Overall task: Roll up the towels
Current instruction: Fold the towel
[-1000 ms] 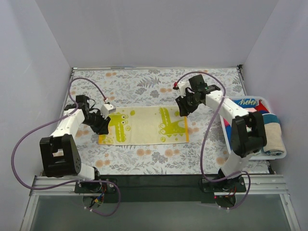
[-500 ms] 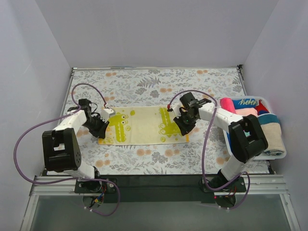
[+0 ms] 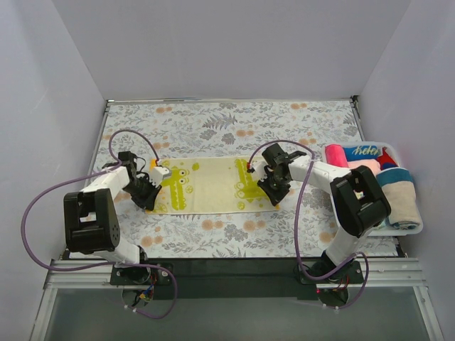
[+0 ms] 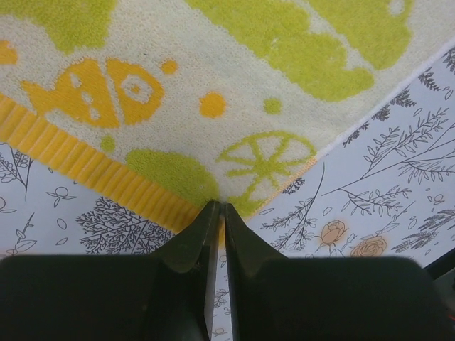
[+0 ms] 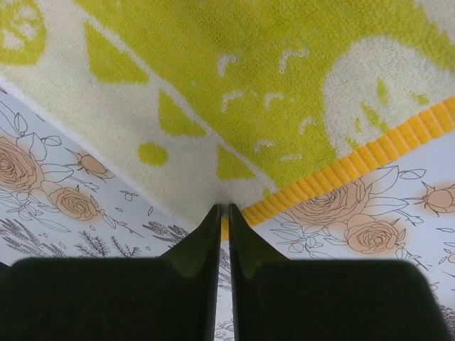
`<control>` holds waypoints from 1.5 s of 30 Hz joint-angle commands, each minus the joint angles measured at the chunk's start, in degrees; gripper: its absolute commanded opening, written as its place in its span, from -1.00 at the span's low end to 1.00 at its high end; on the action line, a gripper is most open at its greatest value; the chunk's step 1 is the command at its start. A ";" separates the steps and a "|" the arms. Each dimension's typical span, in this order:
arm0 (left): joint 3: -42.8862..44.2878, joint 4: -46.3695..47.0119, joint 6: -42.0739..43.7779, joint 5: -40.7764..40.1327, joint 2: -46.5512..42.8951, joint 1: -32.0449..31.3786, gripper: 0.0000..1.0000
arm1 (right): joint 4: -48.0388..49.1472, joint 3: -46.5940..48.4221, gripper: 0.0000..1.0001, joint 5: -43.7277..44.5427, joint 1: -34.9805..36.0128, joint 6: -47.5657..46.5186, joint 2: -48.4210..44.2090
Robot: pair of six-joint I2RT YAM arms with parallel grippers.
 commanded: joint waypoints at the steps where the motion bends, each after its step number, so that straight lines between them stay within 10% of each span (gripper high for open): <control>1: -3.38 2.17 1.42 -6.87 0.85 0.22 -0.86 | 2.14 -3.73 -0.76 5.92 -0.11 -0.96 3.47; 13: -4.88 1.83 4.93 -12.08 -0.47 2.94 -0.96 | 2.59 -9.89 -0.78 16.21 -0.20 -6.41 -0.65; 32: -4.09 -8.37 12.84 -4.08 -5.21 3.03 -0.94 | -6.02 -8.84 -0.73 1.97 9.82 -10.54 -3.90; 45: 27.97 -16.29 8.11 13.23 4.53 3.03 -0.24 | -7.17 7.75 0.15 -5.23 1.05 -16.60 -8.83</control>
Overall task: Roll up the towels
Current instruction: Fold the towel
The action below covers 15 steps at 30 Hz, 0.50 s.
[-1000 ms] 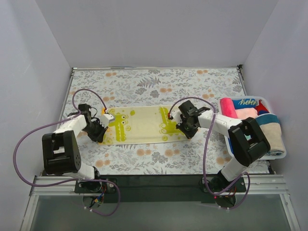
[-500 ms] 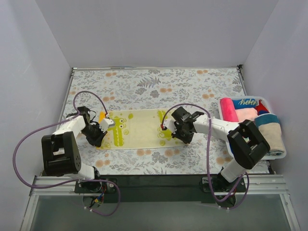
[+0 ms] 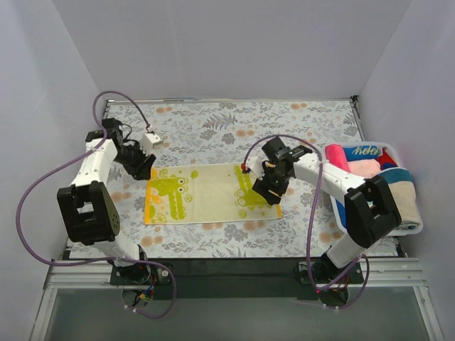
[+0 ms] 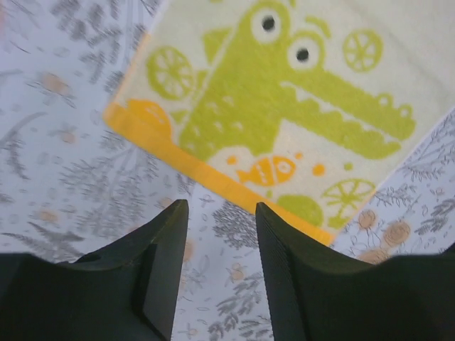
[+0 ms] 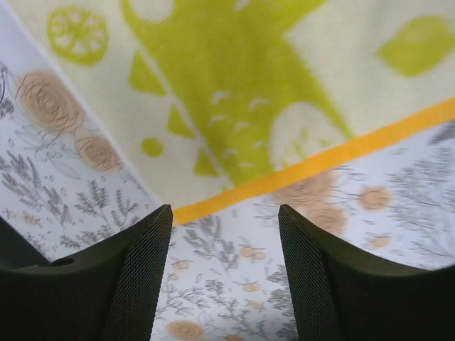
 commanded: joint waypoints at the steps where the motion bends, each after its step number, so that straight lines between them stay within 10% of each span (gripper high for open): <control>1: 8.27 -1.44 -2.30 7.96 2.00 0.30 -0.17 | 0.28 7.46 0.15 -4.10 -5.01 -2.95 -2.06; 15: 13.83 14.12 -14.53 4.99 12.81 0.30 -0.34 | 0.02 38.15 -0.31 -0.85 -15.75 7.86 24.13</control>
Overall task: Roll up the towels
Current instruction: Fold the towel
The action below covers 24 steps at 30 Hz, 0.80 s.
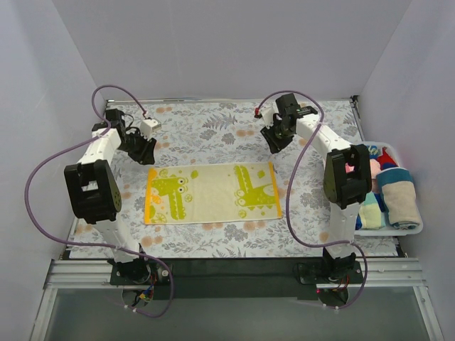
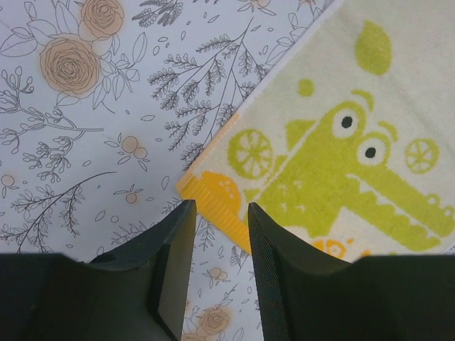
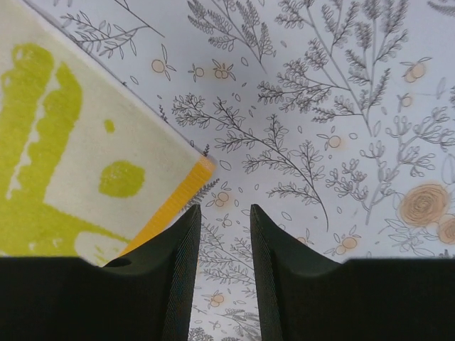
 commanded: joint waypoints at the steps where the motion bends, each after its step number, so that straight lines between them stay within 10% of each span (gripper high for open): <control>1: 1.21 3.17 -2.48 -0.43 -0.43 0.39 -0.35 | -2.06 2.52 -0.31 0.92 0.62 1.83 2.56; 24: -2.04 3.96 -2.05 -3.94 0.71 0.39 -0.20 | -0.39 2.88 -0.28 -1.70 1.32 2.89 12.94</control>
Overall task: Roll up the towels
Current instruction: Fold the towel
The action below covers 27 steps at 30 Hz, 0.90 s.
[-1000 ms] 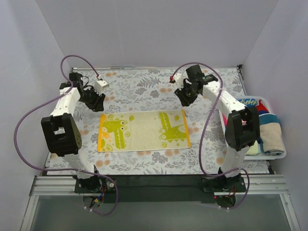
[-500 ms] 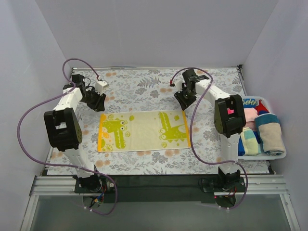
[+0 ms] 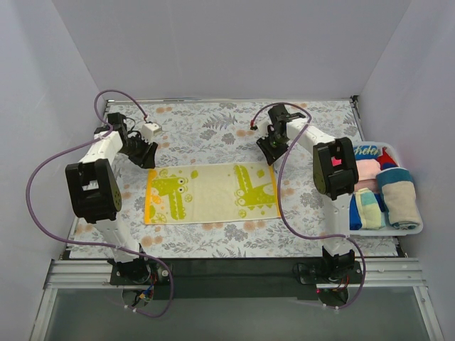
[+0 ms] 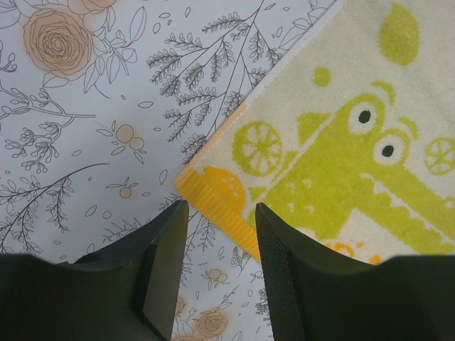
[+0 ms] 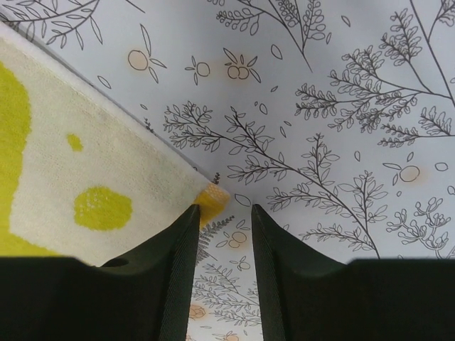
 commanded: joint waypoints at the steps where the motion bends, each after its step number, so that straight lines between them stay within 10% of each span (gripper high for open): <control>1: 1.58 0.60 -0.27 -1.77 0.13 0.39 -0.20 | 0.73 1.19 -0.30 -3.26 0.62 0.77 1.51; 12: 4.32 0.07 -0.89 -1.59 3.03 0.39 -0.20 | 0.90 -0.13 -0.33 -3.89 0.62 -0.03 0.36; 20: 5.89 0.60 -1.41 -2.03 5.39 0.48 -0.24 | 0.90 -0.83 -0.97 -3.09 0.71 -0.73 0.63; 27: 8.62 -1.07 -0.80 -2.82 9.62 0.39 -0.26 | 0.82 -1.01 -0.97 -3.53 0.36 -1.17 -0.77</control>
